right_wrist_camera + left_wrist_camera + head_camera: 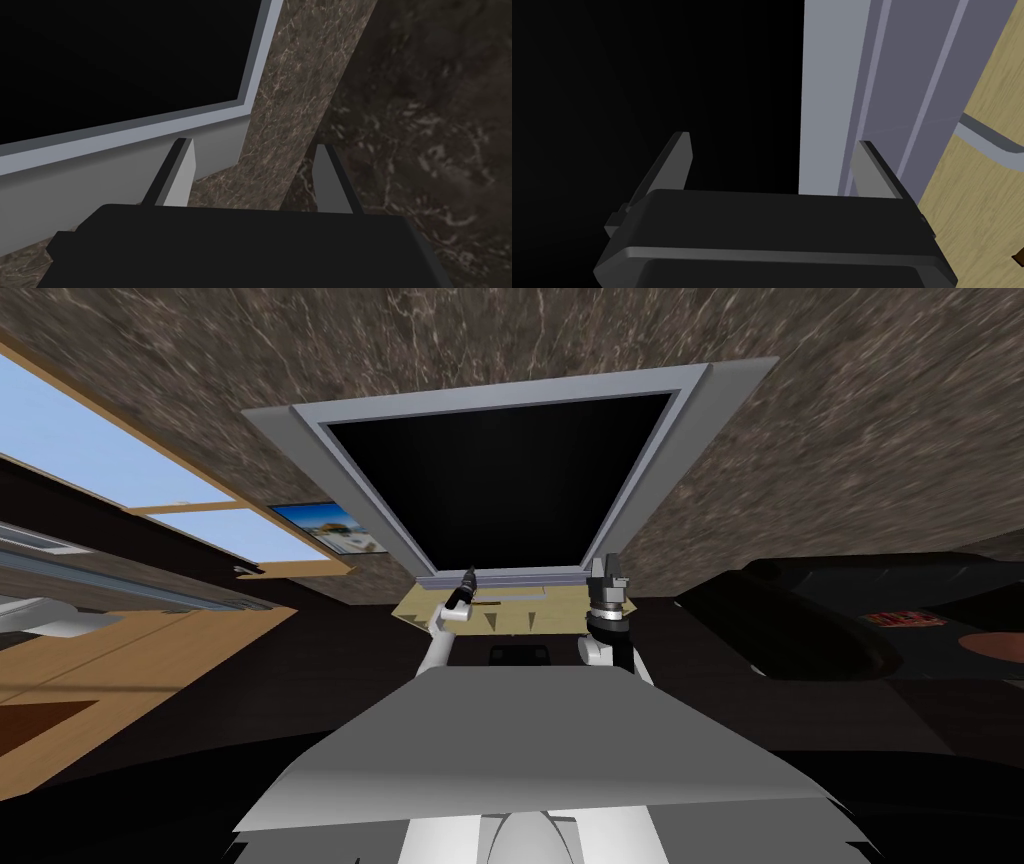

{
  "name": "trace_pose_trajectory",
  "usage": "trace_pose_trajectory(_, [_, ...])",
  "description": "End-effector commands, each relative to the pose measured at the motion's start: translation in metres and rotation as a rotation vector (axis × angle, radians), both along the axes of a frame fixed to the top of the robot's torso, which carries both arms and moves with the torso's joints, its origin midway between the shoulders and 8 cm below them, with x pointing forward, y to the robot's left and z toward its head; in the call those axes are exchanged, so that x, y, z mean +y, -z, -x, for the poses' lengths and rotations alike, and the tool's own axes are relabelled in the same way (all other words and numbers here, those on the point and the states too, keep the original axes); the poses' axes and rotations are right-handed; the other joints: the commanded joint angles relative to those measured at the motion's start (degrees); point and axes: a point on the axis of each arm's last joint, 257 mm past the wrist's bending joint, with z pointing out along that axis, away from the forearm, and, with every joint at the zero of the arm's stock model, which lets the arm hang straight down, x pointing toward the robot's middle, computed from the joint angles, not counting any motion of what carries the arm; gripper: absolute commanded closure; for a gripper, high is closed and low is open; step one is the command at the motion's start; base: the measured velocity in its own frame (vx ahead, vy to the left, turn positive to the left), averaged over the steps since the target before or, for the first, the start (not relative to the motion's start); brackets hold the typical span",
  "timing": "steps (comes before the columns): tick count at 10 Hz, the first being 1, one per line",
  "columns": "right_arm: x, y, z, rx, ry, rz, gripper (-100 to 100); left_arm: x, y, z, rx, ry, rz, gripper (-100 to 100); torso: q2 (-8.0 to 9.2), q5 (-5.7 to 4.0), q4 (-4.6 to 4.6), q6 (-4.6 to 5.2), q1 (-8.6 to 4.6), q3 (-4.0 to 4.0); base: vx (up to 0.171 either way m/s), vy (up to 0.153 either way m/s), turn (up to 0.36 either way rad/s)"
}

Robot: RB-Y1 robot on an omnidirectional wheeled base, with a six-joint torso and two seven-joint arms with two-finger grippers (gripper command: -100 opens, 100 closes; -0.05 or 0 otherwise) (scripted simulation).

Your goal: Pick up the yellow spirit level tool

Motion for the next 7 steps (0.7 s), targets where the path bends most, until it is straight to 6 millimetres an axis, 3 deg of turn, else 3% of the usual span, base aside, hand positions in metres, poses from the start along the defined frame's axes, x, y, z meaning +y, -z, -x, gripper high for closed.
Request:
trace_pose_trajectory(1, [0.000, 0.000, 0.000, 0.000, 0.000, 0.000, 0, 0.002, 0.022, -0.002, 0.070, -0.009, 0.000, -100, 0.00, 0.00, 0.00, 0.00, 0.00, 0.00, 0.009, -0.047, -0.001])
trace_pose_trajectory(2, [0.000, 0.000, 0.000, 0.000, 0.000, 0.000, 0, -0.001, 0.029, -0.011, 0.101, -0.009, 0.003, -100, -0.01, 0.00, -0.01, -0.01, 0.04, -0.01, 0.010, -0.044, -0.001])
trace_pose_trajectory(4, [0.000, 0.000, 0.000, 0.000, 0.000, 0.000, 0, 0.002, 0.045, -0.006, 0.148, -0.019, 0.001, -100, 0.01, 0.01, 0.00, -0.02, 0.08, 0.00, 0.004, -0.023, 0.001])
trace_pose_trajectory(7, [0.000, 0.000, 0.000, 0.000, 0.000, 0.000, 0, 0.001, 0.069, -0.016, 0.253, -0.030, 0.002, -100, 0.02, 0.03, 0.00, -0.02, 0.14, 0.01, 0.009, -0.021, 0.000])
